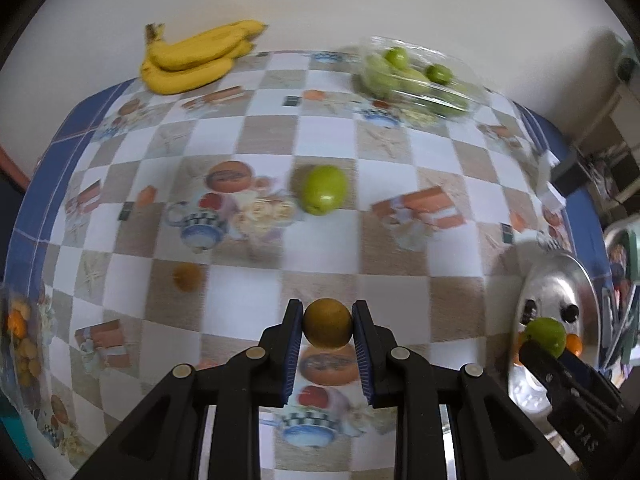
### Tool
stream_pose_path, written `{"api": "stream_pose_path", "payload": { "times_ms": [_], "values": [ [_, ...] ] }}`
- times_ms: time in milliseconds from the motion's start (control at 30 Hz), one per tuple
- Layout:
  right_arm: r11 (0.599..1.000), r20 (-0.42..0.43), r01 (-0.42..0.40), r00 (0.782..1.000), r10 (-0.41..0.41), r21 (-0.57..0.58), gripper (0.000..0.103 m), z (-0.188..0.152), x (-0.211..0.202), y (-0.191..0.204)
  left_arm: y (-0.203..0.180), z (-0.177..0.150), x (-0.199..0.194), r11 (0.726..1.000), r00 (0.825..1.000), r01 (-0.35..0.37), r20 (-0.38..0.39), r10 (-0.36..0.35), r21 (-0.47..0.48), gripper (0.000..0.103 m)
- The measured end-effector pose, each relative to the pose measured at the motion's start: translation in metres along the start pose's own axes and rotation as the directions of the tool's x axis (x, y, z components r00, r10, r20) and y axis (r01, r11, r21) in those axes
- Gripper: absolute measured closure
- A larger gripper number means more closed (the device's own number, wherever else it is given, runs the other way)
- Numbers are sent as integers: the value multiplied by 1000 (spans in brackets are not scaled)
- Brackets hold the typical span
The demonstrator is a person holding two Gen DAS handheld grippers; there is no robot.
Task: Organize fruits
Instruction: 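Carry both fruits over the steel plate and open both grippers to drop them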
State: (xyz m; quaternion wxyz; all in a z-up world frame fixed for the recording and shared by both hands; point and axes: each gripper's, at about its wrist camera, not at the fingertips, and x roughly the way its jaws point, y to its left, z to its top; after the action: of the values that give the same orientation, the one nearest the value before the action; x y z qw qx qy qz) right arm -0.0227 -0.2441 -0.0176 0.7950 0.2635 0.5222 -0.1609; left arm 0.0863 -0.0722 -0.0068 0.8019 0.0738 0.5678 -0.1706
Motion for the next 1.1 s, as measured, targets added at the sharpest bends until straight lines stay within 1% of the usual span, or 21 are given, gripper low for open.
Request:
{"api": "stream_pose_path", "payload": {
  "times_ms": [67, 233, 333, 467, 533, 700, 867, 967, 1100],
  "values": [
    [999, 1, 9, 1000, -9, 31, 44, 1, -1, -14, -14, -2, -1, 1000, 1000, 6, 1, -6, 29, 76],
    [996, 13, 30, 999, -31, 88, 44, 1, -8, -41, -57, -10, -4, 992, 999, 51, -3, -51, 113, 76],
    [993, 22, 31, 999, -34, 118, 44, 1, -13, -54, -88, -18, -7, 980, 995, 98, -16, -97, 175, 76],
    [988, 33, 29, 999, -35, 154, 44, -1, -20, -70, -123, -30, -10, 956, 992, 125, -32, -121, 265, 76],
    [983, 32, 14, 999, -20, 182, 44, -3, -21, -80, -134, -35, -8, 946, 990, 139, -45, -132, 292, 76],
    [975, 12, 12, 1000, -15, 220, 44, -10, -19, -95, -150, -44, -1, 933, 994, 104, -52, -92, 344, 76],
    [968, 3, 2, 1000, -3, 252, 44, -14, -19, -106, -162, -53, 3, 917, 992, 124, -66, -107, 380, 76],
    [964, -16, -6, 1000, 11, 265, 44, -17, -14, -110, -166, -55, 12, 918, 989, 140, -92, -113, 372, 76],
    [960, -42, -6, 999, 19, 281, 44, -19, -6, -113, -172, -61, 21, 911, 985, 160, -125, -121, 379, 76]
  ]
}}
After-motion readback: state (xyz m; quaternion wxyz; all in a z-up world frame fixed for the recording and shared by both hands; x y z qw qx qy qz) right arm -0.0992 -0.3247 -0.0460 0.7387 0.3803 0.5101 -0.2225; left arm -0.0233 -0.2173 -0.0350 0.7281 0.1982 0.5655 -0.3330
